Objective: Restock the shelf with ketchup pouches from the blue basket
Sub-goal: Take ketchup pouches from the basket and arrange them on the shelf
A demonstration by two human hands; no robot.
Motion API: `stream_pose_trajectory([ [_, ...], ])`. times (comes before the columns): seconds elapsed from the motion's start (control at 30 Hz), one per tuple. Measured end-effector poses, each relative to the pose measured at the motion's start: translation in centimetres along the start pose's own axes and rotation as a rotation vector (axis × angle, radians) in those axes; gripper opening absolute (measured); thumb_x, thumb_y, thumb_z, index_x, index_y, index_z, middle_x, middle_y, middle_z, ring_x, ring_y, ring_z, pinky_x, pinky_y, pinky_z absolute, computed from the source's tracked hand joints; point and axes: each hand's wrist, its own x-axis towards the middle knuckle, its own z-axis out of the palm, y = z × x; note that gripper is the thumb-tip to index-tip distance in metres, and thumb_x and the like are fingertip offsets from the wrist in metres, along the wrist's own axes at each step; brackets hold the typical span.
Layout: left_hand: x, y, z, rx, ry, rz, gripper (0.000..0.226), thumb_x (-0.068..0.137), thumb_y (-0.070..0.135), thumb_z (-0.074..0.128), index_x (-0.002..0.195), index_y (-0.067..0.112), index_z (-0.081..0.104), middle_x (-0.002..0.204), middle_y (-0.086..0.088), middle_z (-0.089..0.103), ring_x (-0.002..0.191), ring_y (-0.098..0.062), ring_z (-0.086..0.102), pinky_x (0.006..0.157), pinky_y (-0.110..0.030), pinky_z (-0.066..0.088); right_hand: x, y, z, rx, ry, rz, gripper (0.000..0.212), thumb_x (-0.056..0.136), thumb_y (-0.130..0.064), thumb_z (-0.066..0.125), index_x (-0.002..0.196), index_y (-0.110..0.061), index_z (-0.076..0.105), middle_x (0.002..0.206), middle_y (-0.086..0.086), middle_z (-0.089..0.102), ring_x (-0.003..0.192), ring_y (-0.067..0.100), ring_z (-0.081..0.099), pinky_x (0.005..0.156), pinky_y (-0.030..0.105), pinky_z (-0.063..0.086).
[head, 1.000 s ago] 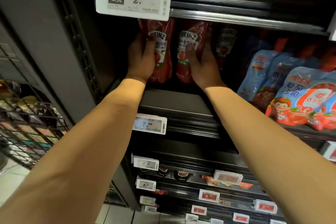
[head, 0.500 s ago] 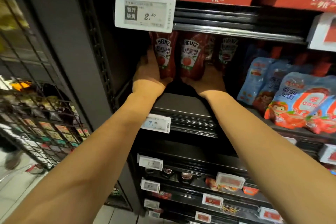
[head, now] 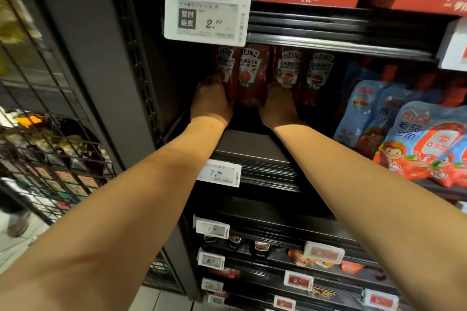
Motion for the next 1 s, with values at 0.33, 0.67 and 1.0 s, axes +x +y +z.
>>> stream_pose_trajectory([
  [0.33,0.6,-0.1,0.1,-0.018,0.002,-0.077,0.075,0.082,0.026,0.082,0.141,0.006,0.041,0.132,-0.023,0.058,0.120,-0.042,0.059,0.093,-0.044,0.051,0.2,0.8,0.7,0.007,-0.002,0.093,0.033,0.091,-0.029,0.069,0.111,-0.004,0.064,0.116,0.020,0.067,0.109,0.038,0.063,0.087,0.039,0.056],
  [0.67,-0.1,0.1,-0.7,-0.105,-0.057,-0.080,0.075,0.085,0.024,0.079,0.145,0.007,0.037,0.144,-0.022,0.047,0.129,-0.041,0.052,0.099,-0.045,0.048,-1.7,0.3,-1.0,0.091,0.052,0.162,0.030,0.090,-0.026,0.068,0.109,-0.002,0.068,0.114,0.018,0.070,0.108,0.036,0.065,0.087,0.031,0.052],
  [1.0,-1.2,-1.0,-1.1,-0.269,0.018,0.035,0.042,0.091,0.024,0.064,0.130,0.009,0.056,0.132,-0.021,0.057,0.122,-0.039,0.053,0.097,-0.036,0.044,-6.0,1.7,-4.9,0.031,0.131,0.343,0.027,0.091,-0.027,0.063,0.114,-0.015,0.071,0.121,0.009,0.069,0.114,0.032,0.062,0.090,0.025,0.044],
])
